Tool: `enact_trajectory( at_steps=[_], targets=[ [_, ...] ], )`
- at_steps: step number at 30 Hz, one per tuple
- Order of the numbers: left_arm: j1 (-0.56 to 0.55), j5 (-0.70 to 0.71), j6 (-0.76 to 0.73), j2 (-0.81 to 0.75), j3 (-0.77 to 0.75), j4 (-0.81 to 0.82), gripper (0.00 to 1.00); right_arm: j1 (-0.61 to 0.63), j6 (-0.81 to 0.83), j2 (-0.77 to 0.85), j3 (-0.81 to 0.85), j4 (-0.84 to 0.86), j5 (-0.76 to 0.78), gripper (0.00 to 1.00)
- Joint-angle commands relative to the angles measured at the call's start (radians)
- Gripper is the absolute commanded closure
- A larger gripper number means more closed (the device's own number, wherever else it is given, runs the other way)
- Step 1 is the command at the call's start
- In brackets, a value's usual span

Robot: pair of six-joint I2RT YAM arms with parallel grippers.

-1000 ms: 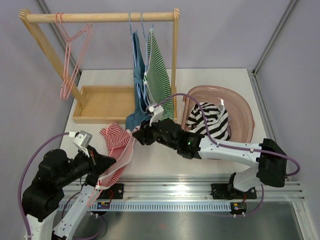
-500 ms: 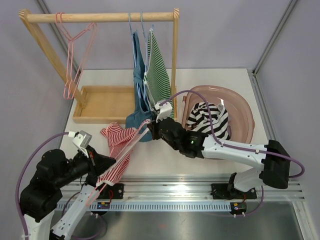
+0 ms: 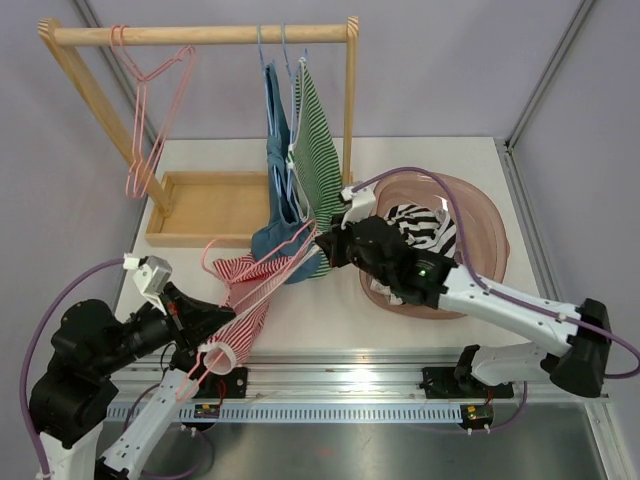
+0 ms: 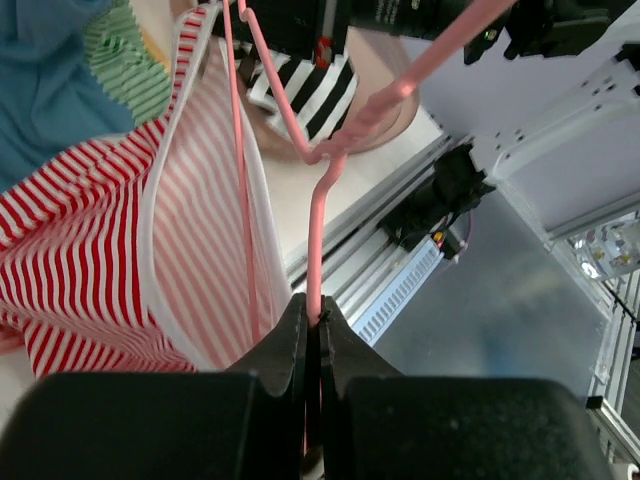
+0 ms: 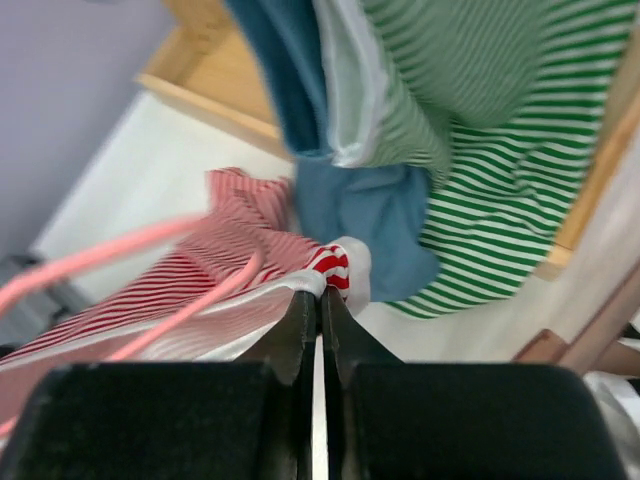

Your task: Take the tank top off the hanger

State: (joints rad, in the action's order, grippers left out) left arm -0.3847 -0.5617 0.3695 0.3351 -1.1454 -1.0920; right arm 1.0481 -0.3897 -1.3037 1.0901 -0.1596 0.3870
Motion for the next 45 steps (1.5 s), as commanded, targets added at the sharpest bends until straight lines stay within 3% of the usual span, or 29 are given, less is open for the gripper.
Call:
enact_trajectory(
  at_steps=[1,5,8,10,14,15,18,22,25,26,29,34,39,41,43,44,45],
  targets=[
    [0.003,-0.064,0.046,0.007,-0.057,0.243,1.0,-0.014,-0.026,0.159,0.01,0.07,-0.221,1.0],
    [0.009,-0.069,0.149,0.031,-0.021,0.541,1.0,-0.013,-0.106,0.231,0.071,0.1,-0.541,1.0],
    [0.01,-0.051,0.201,0.054,0.036,0.87,1.0,-0.011,-0.159,0.224,0.181,0.103,-0.714,1.0],
    [0.01,0.041,0.201,0.051,0.076,0.998,1.0,0.0,-0.182,0.202,0.227,0.111,-0.793,1.0],
    [0.01,0.157,0.181,0.068,0.226,1.42,1.0,0.049,-0.173,0.144,0.374,0.066,-0.842,1.0],
    [0.01,0.195,0.177,0.087,0.243,1.446,1.0,0.067,-0.17,0.132,0.396,0.043,-0.844,1.0],
    [0.01,0.274,0.157,0.137,0.191,1.371,1.0,0.101,-0.075,0.103,0.459,-0.096,-0.697,1.0],
    [0.01,0.459,0.096,0.07,0.19,1.253,1.0,0.102,-0.048,0.135,0.395,-0.107,-0.602,1.0],
    [0.01,0.612,0.037,0.083,0.087,0.988,1.0,0.115,-0.029,0.144,0.338,-0.132,-0.529,1.0],
    [0.01,0.629,0.028,0.102,0.055,0.848,1.0,0.119,-0.026,0.139,0.297,-0.141,-0.502,1.0],
    [0.01,0.677,0.008,0.154,0.024,0.691,1.0,0.145,-0.017,0.112,0.202,-0.172,-0.315,1.0],
    [0.01,0.727,0.02,0.202,0.021,0.587,1.0,0.182,-0.05,0.009,0.094,-0.156,-0.108,1.0],
    [0.012,0.727,0.023,0.314,-0.065,0.475,1.0,0.227,-0.112,-0.117,0.028,-0.13,-0.066,1.0],
    [0.012,0.741,0.031,0.355,-0.089,0.454,1.0,0.228,-0.138,-0.163,0.007,-0.109,-0.092,0.85],
    [0.02,0.744,0.029,0.389,-0.138,0.432,1.0,0.239,-0.155,-0.177,-0.005,-0.115,-0.076,0.58],
    [0.023,0.738,0.028,0.412,-0.157,0.41,1.0,0.245,-0.158,-0.171,-0.01,-0.129,-0.059,0.22],
    [0.035,0.712,0.028,0.447,-0.178,0.405,1.0,0.247,-0.159,-0.158,-0.016,-0.135,-0.041,0.07]
  ],
)
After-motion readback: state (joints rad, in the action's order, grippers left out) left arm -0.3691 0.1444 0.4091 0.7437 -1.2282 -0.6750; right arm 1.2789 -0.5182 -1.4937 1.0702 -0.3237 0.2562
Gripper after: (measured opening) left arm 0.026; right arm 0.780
